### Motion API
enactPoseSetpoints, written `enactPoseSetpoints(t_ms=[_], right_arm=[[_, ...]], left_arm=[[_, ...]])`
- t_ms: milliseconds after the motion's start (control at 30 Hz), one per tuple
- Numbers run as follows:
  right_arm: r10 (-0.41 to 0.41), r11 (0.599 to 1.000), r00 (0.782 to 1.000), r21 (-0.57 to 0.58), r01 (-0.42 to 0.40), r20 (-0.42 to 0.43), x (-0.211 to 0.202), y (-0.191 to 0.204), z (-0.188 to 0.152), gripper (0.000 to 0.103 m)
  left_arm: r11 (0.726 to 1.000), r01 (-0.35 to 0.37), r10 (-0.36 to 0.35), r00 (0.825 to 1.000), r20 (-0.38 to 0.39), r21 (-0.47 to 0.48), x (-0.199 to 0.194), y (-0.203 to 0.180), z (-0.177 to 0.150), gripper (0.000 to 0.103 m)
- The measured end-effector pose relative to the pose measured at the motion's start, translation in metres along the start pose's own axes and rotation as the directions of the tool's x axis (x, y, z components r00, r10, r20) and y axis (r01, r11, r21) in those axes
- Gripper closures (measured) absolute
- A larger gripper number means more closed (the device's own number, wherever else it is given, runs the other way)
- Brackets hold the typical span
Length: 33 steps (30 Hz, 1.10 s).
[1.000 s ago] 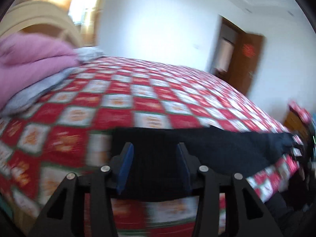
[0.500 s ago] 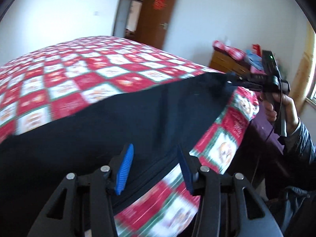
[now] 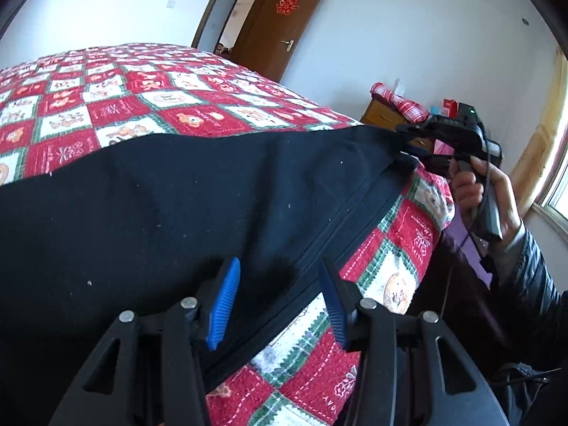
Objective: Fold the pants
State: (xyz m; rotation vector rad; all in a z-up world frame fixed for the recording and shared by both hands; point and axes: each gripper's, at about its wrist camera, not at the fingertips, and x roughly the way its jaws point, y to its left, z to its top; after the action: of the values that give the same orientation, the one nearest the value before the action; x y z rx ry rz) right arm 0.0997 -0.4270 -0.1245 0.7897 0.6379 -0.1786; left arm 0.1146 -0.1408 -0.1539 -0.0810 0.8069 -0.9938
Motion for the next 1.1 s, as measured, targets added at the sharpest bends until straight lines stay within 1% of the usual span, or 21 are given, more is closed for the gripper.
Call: enactPoseSetpoints(t_ms=[33,67,100,133,200,267,300,367,400,467,500,533,600,667,767,833,967,1067,1100], right_arm=[[-0.001,1.0,1.0,0.013,0.001,0.003,0.002,-0.001,0.003,0.074],[0.002,1.0,1.0,0.01,-0.002,0.006,0.006,0.003,0.01,0.09],[-0.008,1.0,1.0,-0.02,0.008,0.008,0.008,0.012,0.015,0.1],[0.001,0.999,1.0,-0.051,0.0,0.019,0.007,0.021,0.02,0.1],[0.082,0.99,0.995,-0.119,-0.075,0.056,-0.005,0.041,0.029,0.1],[0.14,0.975,0.985,-0.185,-0.12,0.098,-0.019,0.055,0.034,0.1],[0.169,0.966,0.978,-0.219,-0.14,0.122,-0.028,0.06,0.034,0.1],[0.183,0.962,0.975,-0.226,-0.151,0.128,-0.034,0.054,0.032,0.1],[0.176,0.967,0.977,-0.205,-0.15,0.117,-0.032,0.04,0.028,0.1],[0.124,0.979,0.989,-0.173,-0.109,0.082,-0.025,0.016,0.02,0.1],[0.052,0.99,0.997,-0.137,-0.043,0.06,-0.019,-0.004,0.013,0.1],[0.015,0.995,1.0,-0.098,-0.012,0.023,-0.014,-0.022,0.005,0.1],[0.027,0.999,0.999,-0.046,-0.028,-0.023,-0.01,-0.042,-0.004,0.1],[0.034,0.998,0.999,-0.046,-0.035,-0.019,-0.017,-0.043,-0.007,0.1],[0.007,0.999,0.999,-0.033,-0.008,-0.032,-0.015,-0.042,-0.003,0.1],[-0.002,0.999,1.0,-0.032,0.001,-0.023,-0.015,-0.044,-0.004,0.099],[-0.025,0.997,1.0,-0.075,0.026,0.013,-0.013,-0.038,-0.005,0.096],[-0.074,0.992,0.996,-0.097,0.079,0.051,-0.014,-0.036,-0.002,0.089],[-0.109,0.987,0.991,-0.111,0.116,0.072,-0.017,-0.034,-0.002,0.084]], left_arm=[[1.0,0.001,-0.001,1.0,0.003,0.0,0.001,-0.001,-0.001,0.054],[1.0,0.001,-0.001,1.0,0.005,0.0,0.0,-0.001,-0.002,0.054],[1.0,0.001,-0.001,1.0,0.008,0.001,0.0,-0.001,-0.002,0.054],[1.0,0.001,-0.001,1.0,0.011,0.001,0.0,-0.001,-0.002,0.054],[1.0,0.004,-0.004,1.0,0.016,-0.001,0.001,-0.001,-0.003,0.054],[1.0,0.011,-0.011,1.0,0.023,-0.007,0.002,0.001,-0.003,0.054],[1.0,0.013,-0.013,1.0,0.025,-0.009,0.001,0.001,-0.004,0.054],[1.0,0.015,-0.014,1.0,0.025,-0.005,0.002,0.001,-0.004,0.054],[1.0,0.015,-0.015,1.0,0.024,-0.003,0.002,0.002,-0.004,0.054],[1.0,0.019,-0.019,1.0,0.021,0.001,0.002,0.002,-0.003,0.054],[1.0,0.021,-0.021,1.0,0.019,-0.001,0.002,0.002,-0.003,0.054],[1.0,0.022,-0.022,1.0,0.018,-0.003,0.003,0.003,-0.003,0.054],[1.0,0.021,-0.021,1.0,0.015,-0.004,0.003,0.003,-0.002,0.054],[1.0,0.02,-0.02,1.0,0.014,-0.007,0.003,0.002,-0.002,0.054],[1.0,0.015,-0.015,1.0,0.007,-0.001,0.002,0.001,-0.003,0.054],[1.0,0.004,-0.003,1.0,-0.003,0.022,-0.001,-0.003,-0.005,0.054],[0.995,-0.034,0.036,0.999,-0.016,0.093,-0.005,-0.009,-0.013,0.054],[0.99,-0.064,0.068,0.997,-0.024,0.128,-0.007,-0.014,-0.016,0.054],[0.988,-0.075,0.079,0.997,-0.025,0.138,-0.008,-0.015,-0.016,0.054]])
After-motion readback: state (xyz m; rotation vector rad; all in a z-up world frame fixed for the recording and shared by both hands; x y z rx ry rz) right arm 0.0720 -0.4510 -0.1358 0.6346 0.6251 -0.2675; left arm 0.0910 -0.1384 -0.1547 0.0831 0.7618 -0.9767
